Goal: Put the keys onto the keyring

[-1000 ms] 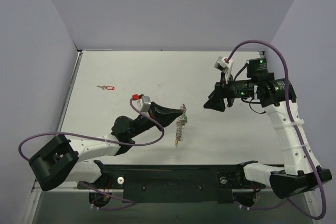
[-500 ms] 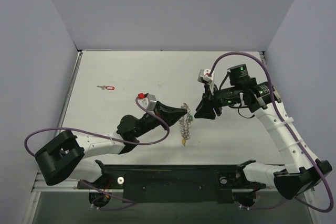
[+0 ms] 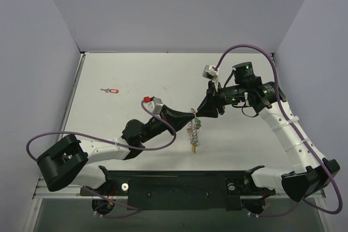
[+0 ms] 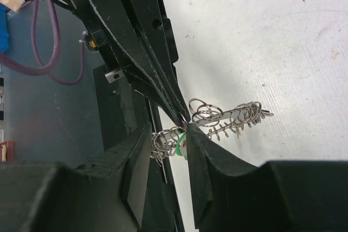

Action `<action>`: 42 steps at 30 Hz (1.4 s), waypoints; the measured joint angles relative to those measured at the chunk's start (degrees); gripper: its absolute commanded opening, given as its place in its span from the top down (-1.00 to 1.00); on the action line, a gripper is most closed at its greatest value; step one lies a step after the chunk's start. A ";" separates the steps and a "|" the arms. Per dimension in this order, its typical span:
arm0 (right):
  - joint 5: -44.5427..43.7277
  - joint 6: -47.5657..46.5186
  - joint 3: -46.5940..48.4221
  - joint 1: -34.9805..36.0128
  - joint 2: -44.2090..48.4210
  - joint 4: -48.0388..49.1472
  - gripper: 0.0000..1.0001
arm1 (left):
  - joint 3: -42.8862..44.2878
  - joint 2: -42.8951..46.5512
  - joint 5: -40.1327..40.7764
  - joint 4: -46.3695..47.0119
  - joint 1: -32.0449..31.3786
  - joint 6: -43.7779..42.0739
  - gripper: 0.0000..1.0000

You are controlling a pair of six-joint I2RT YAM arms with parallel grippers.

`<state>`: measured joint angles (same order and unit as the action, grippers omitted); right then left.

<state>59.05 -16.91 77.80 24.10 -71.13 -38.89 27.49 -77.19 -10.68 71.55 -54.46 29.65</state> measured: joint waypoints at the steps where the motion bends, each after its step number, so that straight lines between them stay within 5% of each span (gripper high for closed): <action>1: 0.39 0.44 -0.17 0.00 0.00 0.44 0.46 | 0.00 0.00 0.02 0.00 0.00 0.02 1.00; 13: 1.16 2.16 -4.09 -0.66 0.00 2.71 0.46 | 0.00 1.16 0.44 0.00 -0.50 -0.07 1.00; 22: 3.96 2.34 -5.07 -0.87 0.00 3.63 0.66 | 0.00 1.64 0.44 0.00 -0.83 -0.07 1.00; 27: 5.09 2.05 -5.11 -0.87 0.00 3.98 0.99 | 0.00 1.68 0.42 0.20 -1.01 -0.07 1.00; 38: 5.95 0.94 -5.20 -1.22 0.35 4.26 1.00 | 0.00 2.25 0.74 0.24 -1.07 -0.02 1.00; 42: 6.91 0.52 -5.20 -1.57 0.66 4.22 1.00 | 0.00 3.21 0.90 -0.24 -1.27 -0.11 0.78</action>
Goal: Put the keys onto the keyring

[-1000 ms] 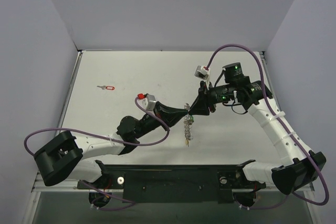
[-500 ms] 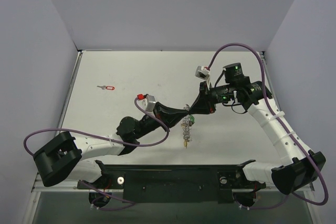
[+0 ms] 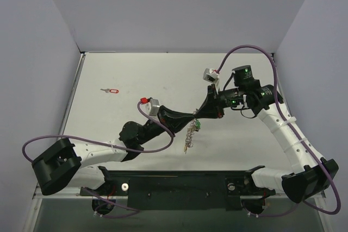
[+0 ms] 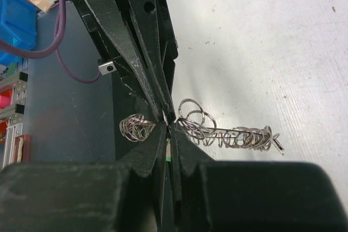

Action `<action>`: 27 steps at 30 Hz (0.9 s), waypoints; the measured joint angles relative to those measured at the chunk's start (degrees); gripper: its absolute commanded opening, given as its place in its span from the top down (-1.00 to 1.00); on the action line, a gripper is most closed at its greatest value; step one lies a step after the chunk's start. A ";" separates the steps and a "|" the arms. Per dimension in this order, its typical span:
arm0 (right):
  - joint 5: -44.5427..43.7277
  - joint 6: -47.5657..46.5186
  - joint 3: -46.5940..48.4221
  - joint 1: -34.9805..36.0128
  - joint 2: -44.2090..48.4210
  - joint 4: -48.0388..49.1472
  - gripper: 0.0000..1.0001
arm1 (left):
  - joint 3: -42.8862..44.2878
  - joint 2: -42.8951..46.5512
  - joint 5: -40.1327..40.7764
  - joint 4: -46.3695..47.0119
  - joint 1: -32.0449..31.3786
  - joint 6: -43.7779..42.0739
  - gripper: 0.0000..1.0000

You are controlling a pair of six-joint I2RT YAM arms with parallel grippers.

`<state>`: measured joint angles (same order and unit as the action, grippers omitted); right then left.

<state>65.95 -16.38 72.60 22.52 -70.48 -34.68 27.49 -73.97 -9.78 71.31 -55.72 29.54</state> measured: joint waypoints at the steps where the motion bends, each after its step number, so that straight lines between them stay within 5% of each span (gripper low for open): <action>1: 0.39 -0.24 0.00 0.02 0.11 -0.04 1.00 | -0.02 0.42 0.00 -0.31 -0.09 -0.11 0.74; 16: -2.14 -8.04 0.24 -0.33 0.44 -8.26 1.00 | -2.38 9.84 -0.94 0.24 2.36 0.28 0.25; 22: -12.83 -26.53 10.97 3.63 -5.70 -28.20 1.00 | 5.09 13.49 -8.74 -22.01 4.46 -5.55 0.03; 27: -19.12 -36.87 15.82 6.29 -8.94 -35.78 1.00 | 10.56 15.69 -13.44 -36.11 4.46 -14.16 -0.06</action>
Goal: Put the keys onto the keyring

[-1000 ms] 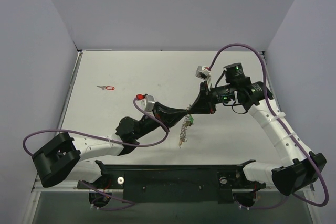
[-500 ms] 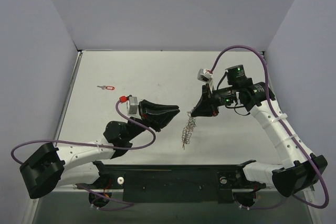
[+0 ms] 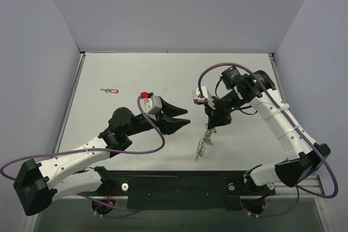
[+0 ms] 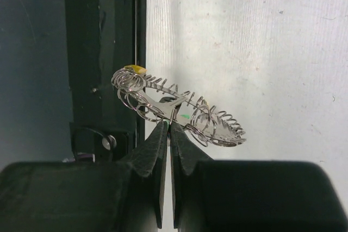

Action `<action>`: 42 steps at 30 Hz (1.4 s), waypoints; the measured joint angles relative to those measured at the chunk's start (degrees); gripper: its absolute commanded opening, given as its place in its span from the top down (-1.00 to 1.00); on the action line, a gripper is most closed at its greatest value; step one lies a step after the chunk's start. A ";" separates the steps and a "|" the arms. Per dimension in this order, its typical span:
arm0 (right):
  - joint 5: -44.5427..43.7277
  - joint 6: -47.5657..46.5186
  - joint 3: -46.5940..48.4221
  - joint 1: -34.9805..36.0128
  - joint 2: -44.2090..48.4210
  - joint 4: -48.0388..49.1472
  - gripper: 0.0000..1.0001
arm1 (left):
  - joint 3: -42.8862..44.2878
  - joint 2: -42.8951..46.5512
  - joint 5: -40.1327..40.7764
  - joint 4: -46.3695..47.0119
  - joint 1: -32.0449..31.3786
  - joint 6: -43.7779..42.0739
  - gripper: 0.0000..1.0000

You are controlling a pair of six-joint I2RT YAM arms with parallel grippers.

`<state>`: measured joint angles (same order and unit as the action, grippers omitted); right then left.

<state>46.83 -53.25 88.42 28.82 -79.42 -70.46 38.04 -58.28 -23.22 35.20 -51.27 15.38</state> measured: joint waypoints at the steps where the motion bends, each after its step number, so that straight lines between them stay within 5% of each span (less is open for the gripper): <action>1: -0.90 -1.25 0.02 0.39 -0.13 -0.83 1.00 | 0.39 0.00 -0.81 -1.66 0.00 -1.49 -0.07; 20: -3.50 -6.91 0.94 1.22 -1.60 -4.15 1.00 | 2.16 -17.09 -6.45 4.59 -5.46 -9.05 0.21; 42: -1.11 -8.85 0.96 0.04 -1.81 -4.20 1.00 | 3.69 -19.65 -4.46 7.76 -6.82 -10.40 0.28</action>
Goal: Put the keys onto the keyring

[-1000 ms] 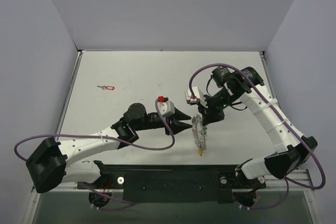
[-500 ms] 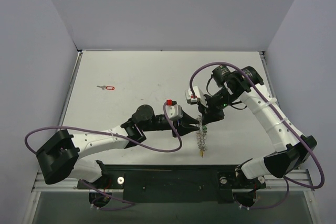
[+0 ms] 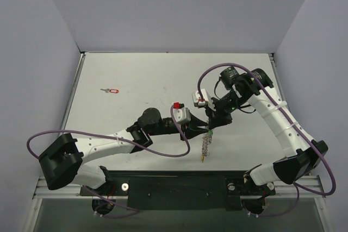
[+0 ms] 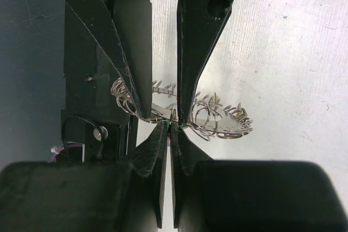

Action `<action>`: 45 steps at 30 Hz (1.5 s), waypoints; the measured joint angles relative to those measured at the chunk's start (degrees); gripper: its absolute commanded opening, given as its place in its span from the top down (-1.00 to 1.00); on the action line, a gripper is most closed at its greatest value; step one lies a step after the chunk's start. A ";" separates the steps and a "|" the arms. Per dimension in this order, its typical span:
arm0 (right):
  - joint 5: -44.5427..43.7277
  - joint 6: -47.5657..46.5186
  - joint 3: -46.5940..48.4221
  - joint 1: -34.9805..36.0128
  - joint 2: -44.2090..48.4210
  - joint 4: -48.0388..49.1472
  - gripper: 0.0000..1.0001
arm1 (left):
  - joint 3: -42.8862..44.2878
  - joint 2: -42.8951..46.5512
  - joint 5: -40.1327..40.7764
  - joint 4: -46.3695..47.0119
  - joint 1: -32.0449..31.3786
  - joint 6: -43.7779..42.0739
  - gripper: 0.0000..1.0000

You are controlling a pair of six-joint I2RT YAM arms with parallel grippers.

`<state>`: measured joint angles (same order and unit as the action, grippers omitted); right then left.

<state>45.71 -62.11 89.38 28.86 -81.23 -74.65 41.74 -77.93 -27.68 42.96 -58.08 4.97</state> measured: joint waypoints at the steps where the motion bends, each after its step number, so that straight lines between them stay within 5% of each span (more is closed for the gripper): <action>1: 0.11 -0.02 0.00 0.00 0.00 0.00 1.00 | 0.00 0.00 0.00 -0.02 0.00 -0.04 0.30; 26: 0.94 -0.63 0.17 -0.39 0.00 -0.44 1.00 | 1.88 -1.70 0.00 -4.31 -0.37 -2.49 0.60; 30: 1.25 -0.63 0.17 -0.46 0.00 -0.52 1.00 | 2.40 -1.73 0.02 -5.14 -0.37 -2.54 0.99; 36: 1.36 -0.76 0.17 -0.83 0.00 -0.63 0.99 | 2.51 -1.75 0.09 -5.33 -0.37 -1.95 1.00; 40: 3.15 -0.66 0.17 -2.34 0.07 -0.87 0.34 | 2.36 -1.75 0.42 -4.52 -0.37 -0.07 1.00; 45: 8.66 0.57 -0.46 -8.63 2.19 -0.28 0.14 | -2.75 -0.22 1.64 1.62 -0.39 3.56 1.00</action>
<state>54.37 -61.54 88.92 20.23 -79.05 -74.94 38.98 -78.15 -26.04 44.58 -58.48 8.54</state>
